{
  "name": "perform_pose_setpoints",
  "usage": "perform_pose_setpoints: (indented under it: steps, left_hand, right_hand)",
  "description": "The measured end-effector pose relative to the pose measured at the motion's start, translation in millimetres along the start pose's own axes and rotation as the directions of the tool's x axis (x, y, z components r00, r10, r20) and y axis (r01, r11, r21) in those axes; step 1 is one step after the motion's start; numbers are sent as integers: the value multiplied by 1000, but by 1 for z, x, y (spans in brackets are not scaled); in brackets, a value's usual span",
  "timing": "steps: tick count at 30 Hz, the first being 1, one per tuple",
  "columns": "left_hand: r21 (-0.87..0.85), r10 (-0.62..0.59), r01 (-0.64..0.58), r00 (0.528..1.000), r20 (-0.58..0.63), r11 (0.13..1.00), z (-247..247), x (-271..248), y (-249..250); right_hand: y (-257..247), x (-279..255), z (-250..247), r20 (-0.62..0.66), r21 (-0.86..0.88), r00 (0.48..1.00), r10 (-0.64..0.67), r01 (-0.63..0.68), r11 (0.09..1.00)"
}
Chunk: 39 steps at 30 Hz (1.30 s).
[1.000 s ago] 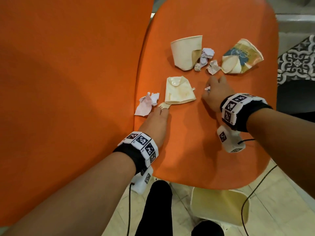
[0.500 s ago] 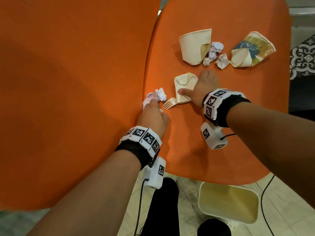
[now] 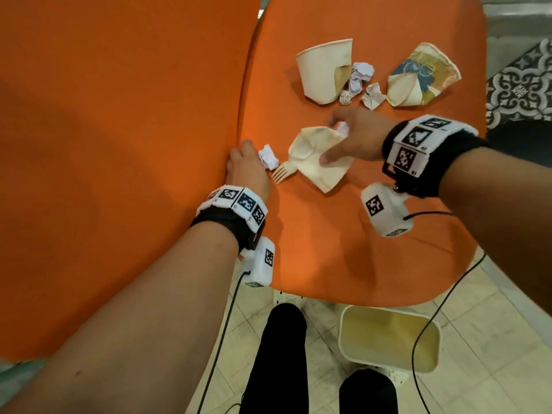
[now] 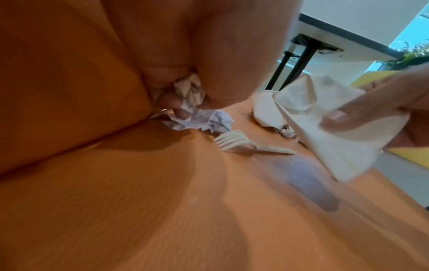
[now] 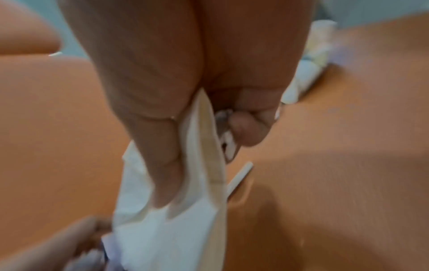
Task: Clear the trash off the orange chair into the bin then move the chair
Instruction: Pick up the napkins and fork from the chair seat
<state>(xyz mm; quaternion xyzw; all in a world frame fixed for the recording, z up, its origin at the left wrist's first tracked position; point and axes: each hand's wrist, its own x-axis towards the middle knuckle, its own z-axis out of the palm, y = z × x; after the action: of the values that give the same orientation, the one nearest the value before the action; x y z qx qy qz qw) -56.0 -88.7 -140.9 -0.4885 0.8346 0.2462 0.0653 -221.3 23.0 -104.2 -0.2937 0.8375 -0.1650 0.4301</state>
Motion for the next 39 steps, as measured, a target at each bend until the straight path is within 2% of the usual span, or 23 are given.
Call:
perform_pose_setpoints:
  steps: [3,7,11,15,17,21,23,26,28,30,34,36,39]
  left_hand:
    - [18,6,-9,987,163,1000,1,2,-1]
    - [-34,99,-94,961,258,995,5,0,-5]
    - [-91,154,-137,962,225,986,8,-2,-7]
    - [-164,159,-137,979,130,977,11,-8,-5]
    - [-159,190,-173,977,98,972,14,-12,-3]
    - [-174,241,-215,960,142,961,18,-18,2]
    - [-267,240,-188,954,178,945,17,-23,3]
    - [-391,232,-124,943,241,912,9,-34,11]
    - [-431,278,-147,925,260,890,4,-43,17]
    - [-439,307,-184,924,227,879,1,-57,16]
    - [-423,254,-187,961,106,886,-2,-87,-5]
    - [-375,273,-228,959,72,899,-7,-102,-22]
    - [-347,320,-285,946,47,893,-16,-126,-41]
  right_hand:
    - [-13,2,11,135,-205,989,-59,86,975]
    - [-10,10,26,207,-290,978,28,34,956]
    - [-4,8,28,73,-275,996,51,-29,961]
    - [14,-7,32,20,-207,982,187,-179,962]
    - [19,-16,37,3,-218,984,176,-171,961]
    - [22,-33,58,-88,-146,990,114,-126,981]
    - [21,-39,61,-82,-134,987,139,-149,980]
    - [17,-47,60,-37,-251,981,192,-195,948]
    - [17,-55,65,-21,-266,980,200,-198,943]
    - [19,-65,75,-29,-260,979,201,-202,944]
    - [15,-98,91,-90,-373,989,120,-145,917]
    - [14,-112,100,-125,-367,986,113,-152,918]
    - [17,-122,117,-98,-333,984,151,-176,926]
